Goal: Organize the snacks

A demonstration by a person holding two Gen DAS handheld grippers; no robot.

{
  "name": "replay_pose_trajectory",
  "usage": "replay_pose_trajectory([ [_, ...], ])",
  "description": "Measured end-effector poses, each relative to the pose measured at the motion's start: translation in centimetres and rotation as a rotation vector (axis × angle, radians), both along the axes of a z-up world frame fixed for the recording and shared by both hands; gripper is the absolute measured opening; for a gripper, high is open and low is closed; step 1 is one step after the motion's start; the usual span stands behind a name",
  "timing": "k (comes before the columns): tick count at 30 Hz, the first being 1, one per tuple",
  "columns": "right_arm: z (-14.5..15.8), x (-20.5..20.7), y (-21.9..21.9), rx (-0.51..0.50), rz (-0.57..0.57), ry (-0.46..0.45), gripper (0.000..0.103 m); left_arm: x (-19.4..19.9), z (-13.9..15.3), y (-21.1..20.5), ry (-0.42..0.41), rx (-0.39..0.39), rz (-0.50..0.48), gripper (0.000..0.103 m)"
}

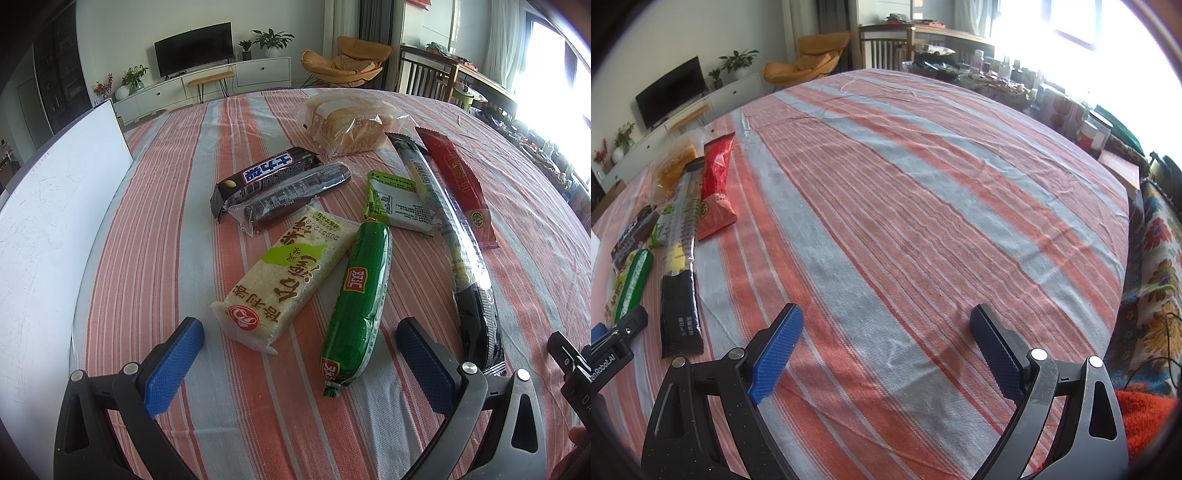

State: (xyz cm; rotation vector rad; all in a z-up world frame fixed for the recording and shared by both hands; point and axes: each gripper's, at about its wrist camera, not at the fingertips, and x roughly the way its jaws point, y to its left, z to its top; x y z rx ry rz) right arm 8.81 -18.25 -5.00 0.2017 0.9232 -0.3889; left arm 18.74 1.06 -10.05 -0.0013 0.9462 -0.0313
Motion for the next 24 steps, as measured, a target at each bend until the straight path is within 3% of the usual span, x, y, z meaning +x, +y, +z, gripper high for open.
replay_pose_trajectory([
  [19,0.0,0.0,0.1,0.000,-0.001,0.000,0.094,0.2,-0.2,-0.2,0.008,0.000,-0.004,0.103],
  [22,0.0,0.0,0.1,0.001,0.000,0.001,0.094,-0.4,-0.3,-0.3,0.063,0.003,-0.049,0.103],
  [24,0.0,0.0,0.2,0.001,-0.001,0.000,0.094,-0.7,-0.1,-0.5,0.160,0.010,-0.113,0.103],
])
